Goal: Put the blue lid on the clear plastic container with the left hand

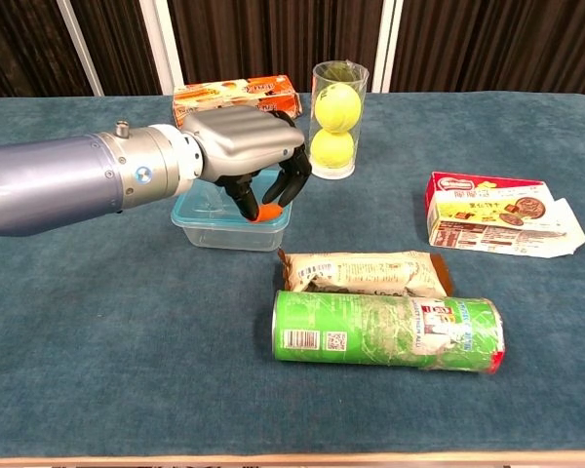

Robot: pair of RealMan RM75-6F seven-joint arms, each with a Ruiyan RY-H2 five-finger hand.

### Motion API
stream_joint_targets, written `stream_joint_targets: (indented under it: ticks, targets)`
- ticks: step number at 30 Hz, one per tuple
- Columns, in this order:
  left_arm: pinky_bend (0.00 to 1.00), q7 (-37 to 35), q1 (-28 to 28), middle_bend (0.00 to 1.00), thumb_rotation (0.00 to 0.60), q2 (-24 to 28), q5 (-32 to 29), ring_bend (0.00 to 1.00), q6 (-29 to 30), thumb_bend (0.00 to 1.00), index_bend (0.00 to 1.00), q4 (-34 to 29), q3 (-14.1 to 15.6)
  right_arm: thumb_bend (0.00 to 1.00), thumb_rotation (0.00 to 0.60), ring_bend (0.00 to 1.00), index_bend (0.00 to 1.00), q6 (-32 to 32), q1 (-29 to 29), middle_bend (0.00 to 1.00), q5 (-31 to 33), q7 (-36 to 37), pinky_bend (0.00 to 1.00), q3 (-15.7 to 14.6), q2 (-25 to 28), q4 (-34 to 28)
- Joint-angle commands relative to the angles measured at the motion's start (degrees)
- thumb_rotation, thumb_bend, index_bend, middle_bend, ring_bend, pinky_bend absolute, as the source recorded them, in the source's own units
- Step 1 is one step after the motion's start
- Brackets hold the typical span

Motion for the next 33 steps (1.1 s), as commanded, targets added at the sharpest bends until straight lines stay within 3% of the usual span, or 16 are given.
stream_joint_targets:
  ticks: [1, 33]
  targets:
    - [0.01, -0.13, 0.15, 0.59, 0.600, -0.04, 0.16, 0.13, -0.13, 0.52, 0.65, 0.19, 0.06, 0.29, 0.600, 0.00, 0.10, -0.06, 0.03, 0.00, 0.00, -0.05, 0.00, -0.02, 0.00, 0.01]
    - [0.01, -0.64, 1.44, 0.59, 0.600, 0.00, 0.56, 0.13, -1.93, 0.52, 0.65, 1.26, 0.30, 0.29, 0.600, 0.00, 0.10, -0.11, 0.04, 0.00, 0.49, -0.27, 0.00, 0.15, -0.03, -0.09]
